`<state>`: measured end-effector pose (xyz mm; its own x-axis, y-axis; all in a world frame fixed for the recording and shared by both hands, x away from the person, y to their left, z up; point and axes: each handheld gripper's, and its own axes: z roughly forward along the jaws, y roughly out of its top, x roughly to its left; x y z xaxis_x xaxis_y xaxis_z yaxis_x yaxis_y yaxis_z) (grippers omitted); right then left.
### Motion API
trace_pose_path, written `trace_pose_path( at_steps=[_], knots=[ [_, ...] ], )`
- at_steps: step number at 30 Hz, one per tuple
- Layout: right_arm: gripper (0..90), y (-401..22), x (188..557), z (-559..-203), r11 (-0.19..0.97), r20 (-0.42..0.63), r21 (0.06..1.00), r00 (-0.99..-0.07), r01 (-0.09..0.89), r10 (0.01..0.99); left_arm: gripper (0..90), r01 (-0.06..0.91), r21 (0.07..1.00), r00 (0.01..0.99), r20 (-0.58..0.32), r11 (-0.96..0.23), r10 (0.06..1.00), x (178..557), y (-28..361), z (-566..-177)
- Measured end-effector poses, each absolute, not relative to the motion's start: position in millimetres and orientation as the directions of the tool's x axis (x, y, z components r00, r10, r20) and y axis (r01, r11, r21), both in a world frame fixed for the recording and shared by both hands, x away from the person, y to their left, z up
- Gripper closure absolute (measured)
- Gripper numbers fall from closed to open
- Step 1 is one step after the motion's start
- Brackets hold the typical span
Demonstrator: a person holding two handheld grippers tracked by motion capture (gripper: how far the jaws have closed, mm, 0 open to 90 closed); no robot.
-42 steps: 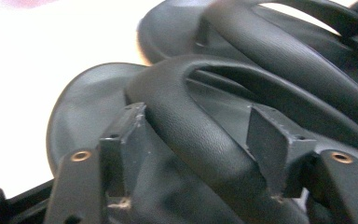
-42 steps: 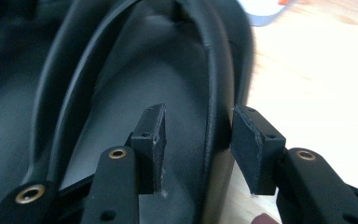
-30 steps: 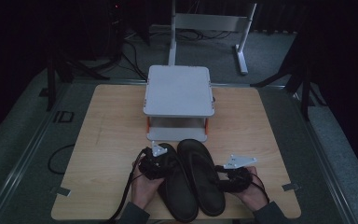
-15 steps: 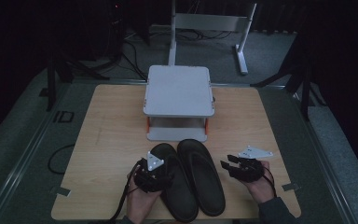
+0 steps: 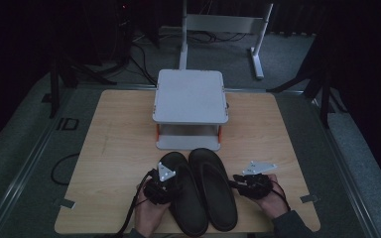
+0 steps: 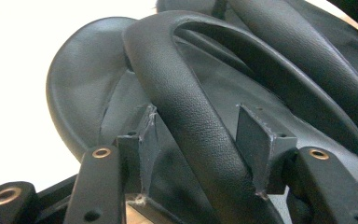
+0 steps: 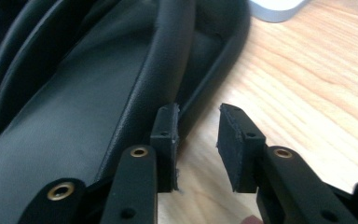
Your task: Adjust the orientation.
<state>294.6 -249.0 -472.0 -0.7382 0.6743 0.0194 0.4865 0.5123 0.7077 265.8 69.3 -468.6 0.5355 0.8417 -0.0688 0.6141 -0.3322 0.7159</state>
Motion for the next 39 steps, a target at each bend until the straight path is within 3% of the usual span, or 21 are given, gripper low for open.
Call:
trace_pose_path(
  at_steps=[17,22,28,39],
  knots=[
    [66.1,-211,281,-469,0.583,0.059,0.713,-0.861,0.391,0.505,64.1,0.587,0.734,0.549,-0.050,-0.342,0.834,300,96,-460],
    [61.4,-207,281,-476,0.593,0.060,0.700,-0.861,0.397,0.505,60.2,0.607,0.720,0.535,-0.057,-0.337,0.843,305,103,-463],
    [61.1,-205,280,-476,0.595,0.057,0.700,-0.862,0.394,0.504,70.0,0.599,0.708,0.548,-0.021,-0.375,0.836,304,107,-466],
    [60.4,-195,278,-476,0.596,0.065,0.705,-0.872,0.385,0.486,69.0,0.589,0.701,0.573,-0.009,-0.403,0.820,302,115,-467]
  ],
)
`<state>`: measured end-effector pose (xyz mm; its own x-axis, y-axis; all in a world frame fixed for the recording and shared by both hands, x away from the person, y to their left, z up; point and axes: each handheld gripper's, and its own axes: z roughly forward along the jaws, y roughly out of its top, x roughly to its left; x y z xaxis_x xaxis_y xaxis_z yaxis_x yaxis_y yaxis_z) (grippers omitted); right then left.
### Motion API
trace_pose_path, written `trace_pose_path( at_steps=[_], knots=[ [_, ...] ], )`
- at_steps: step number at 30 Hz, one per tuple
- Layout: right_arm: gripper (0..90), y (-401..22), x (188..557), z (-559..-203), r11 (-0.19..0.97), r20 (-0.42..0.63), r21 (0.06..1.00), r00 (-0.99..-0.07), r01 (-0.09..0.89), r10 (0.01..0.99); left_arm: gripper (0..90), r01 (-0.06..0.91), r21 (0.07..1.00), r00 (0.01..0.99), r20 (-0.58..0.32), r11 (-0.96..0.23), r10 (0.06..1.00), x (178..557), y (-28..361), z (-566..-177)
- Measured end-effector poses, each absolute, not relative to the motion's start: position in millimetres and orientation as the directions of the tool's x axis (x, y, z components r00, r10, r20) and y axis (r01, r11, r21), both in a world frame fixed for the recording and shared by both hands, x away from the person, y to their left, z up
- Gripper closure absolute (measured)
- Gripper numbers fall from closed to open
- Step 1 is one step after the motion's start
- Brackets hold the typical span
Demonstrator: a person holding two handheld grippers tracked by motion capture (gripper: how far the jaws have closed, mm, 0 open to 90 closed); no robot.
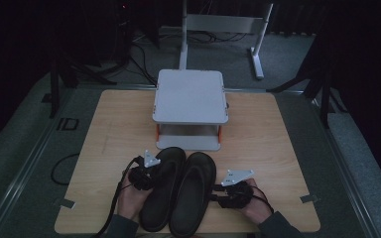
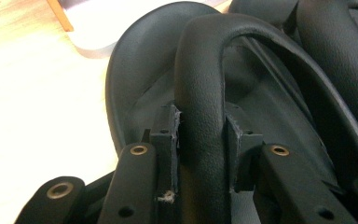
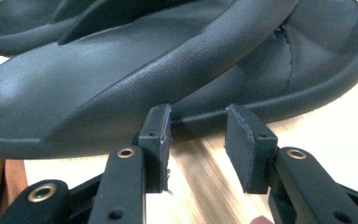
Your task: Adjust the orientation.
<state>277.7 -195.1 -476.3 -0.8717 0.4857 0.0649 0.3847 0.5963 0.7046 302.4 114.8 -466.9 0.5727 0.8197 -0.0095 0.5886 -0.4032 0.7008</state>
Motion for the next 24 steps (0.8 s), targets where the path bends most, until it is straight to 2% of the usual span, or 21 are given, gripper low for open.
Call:
trace_pose_path(
  at_steps=[5,9,10,13,14,20,24],
  knots=[
    [60.5,-185,275,-478,0.606,0.065,0.706,-0.886,0.366,0.459,66.1,0.588,0.702,0.564,-0.001,-0.401,0.826,307,119,-465],
    [60.4,-172,272,-479,0.615,0.067,0.709,-0.900,0.347,0.430,59.5,0.596,0.707,0.551,-0.014,-0.381,0.834,311,125,-464],
    [60.1,-167,272,-480,0.613,0.063,0.714,-0.903,0.338,0.425,52.8,0.597,0.714,0.543,-0.024,-0.366,0.840,311,126,-463],
    [59.8,-166,272,-480,0.609,0.066,0.716,-0.902,0.341,0.427,51.6,0.584,0.737,0.518,-0.015,-0.341,0.855,303,130,-455],
    [58.0,-165,274,-481,0.606,0.067,0.718,-0.901,0.342,0.429,47.1,0.577,0.745,0.512,-0.011,-0.334,0.859,299,131,-453],
    [55.9,-169,272,-479,0.608,0.054,0.717,-0.898,0.339,0.437,48.1,0.541,0.791,0.515,-0.043,-0.286,0.856,274,139,-439],
    [55.4,-175,271,-476,0.597,0.050,0.726,-0.893,0.340,0.448,53.5,0.528,0.801,0.553,-0.071,-0.283,0.830,259,136,-435]
  ],
)
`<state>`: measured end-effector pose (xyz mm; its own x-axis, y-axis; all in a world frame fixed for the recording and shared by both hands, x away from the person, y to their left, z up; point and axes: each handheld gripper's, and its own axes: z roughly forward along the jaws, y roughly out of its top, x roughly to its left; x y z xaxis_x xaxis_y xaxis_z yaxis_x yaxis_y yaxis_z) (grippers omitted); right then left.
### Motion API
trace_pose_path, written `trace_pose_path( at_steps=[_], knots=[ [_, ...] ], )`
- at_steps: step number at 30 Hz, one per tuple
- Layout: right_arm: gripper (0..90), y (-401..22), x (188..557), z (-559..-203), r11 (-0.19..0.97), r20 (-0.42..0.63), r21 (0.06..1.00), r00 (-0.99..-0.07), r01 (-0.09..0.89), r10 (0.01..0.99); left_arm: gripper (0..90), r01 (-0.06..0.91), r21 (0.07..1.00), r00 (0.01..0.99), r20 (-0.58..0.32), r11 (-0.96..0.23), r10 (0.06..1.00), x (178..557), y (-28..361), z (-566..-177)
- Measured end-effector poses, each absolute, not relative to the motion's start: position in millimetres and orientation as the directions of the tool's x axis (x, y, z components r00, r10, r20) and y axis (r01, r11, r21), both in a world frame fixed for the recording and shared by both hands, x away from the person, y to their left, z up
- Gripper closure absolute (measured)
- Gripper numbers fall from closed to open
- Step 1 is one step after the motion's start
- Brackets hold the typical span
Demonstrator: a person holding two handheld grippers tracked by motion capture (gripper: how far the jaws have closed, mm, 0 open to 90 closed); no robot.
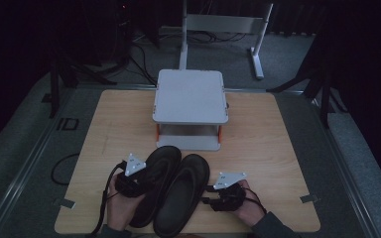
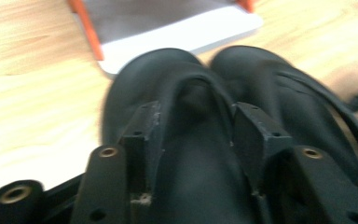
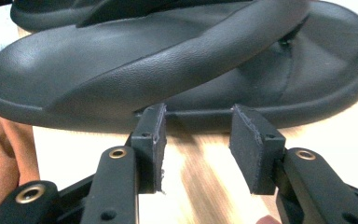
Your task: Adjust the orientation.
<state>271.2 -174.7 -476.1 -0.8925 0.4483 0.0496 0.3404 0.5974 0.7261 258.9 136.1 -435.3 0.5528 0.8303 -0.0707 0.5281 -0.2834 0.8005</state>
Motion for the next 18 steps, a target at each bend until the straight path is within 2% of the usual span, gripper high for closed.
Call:
trace_pose_path(
  at_steps=[8,15,18],
  knots=[
    [55.0,-191,273,-474,0.568,0.055,0.735,-0.869,0.369,0.492,56.6,0.528,0.777,0.621,-0.078,-0.343,0.780,248,118,-445],
    [54.8,-201,275,-473,0.545,0.061,0.744,-0.852,0.386,0.520,69.2,0.536,0.729,0.621,0.001,-0.426,0.784,251,106,-459],
    [54.8,-203,276,-473,0.542,0.063,0.744,-0.848,0.391,0.526,74.6,0.538,0.726,0.619,0.003,-0.427,0.785,253,107,-462]
  ],
)
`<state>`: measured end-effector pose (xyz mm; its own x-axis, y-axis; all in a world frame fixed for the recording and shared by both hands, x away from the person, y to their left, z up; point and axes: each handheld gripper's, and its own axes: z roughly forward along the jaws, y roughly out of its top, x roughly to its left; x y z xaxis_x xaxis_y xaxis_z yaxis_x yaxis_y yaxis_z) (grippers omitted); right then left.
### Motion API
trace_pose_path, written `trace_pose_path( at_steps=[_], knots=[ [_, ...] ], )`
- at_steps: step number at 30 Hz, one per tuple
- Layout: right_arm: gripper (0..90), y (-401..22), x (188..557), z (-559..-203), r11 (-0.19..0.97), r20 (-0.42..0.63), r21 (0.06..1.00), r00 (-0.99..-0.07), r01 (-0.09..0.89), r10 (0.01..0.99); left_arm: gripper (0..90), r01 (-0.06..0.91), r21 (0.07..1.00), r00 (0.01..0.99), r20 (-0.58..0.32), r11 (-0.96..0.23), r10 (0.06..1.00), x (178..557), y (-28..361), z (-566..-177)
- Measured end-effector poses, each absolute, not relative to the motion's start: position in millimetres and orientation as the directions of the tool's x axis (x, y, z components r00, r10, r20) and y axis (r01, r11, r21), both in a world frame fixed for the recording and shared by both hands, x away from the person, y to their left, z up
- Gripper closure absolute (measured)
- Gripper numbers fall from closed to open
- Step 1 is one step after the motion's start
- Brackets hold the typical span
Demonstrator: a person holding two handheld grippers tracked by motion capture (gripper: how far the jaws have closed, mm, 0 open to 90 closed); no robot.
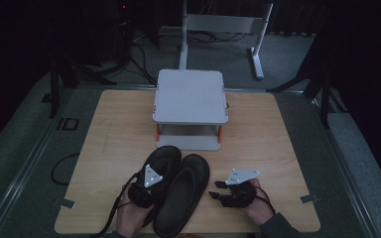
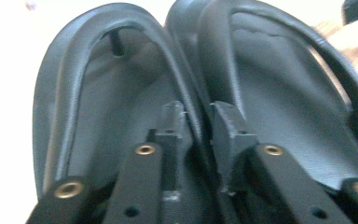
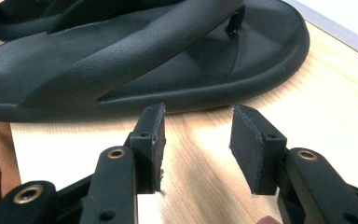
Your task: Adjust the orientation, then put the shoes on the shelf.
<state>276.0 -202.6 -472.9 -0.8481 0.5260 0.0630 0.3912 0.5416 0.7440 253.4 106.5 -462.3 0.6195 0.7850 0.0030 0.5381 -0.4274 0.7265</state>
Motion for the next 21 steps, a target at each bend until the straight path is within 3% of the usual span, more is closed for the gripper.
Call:
trace_pose_path(
  at_steps=[5,13,21],
  knots=[
    [54.8,-203,277,-474,0.542,0.063,0.743,-0.848,0.392,0.527,75.7,0.538,0.710,0.608,0.046,-0.454,0.793,254,103,-464],
    [54.4,-203,278,-475,0.541,0.067,0.741,-0.845,0.399,0.531,76.1,0.535,0.723,0.633,-0.001,-0.437,0.774,255,104,-464],
    [53.2,-205,278,-474,0.533,0.067,0.745,-0.841,0.401,0.538,55.3,0.511,0.792,0.611,-0.061,-0.334,0.789,249,116,-452]
  ],
)
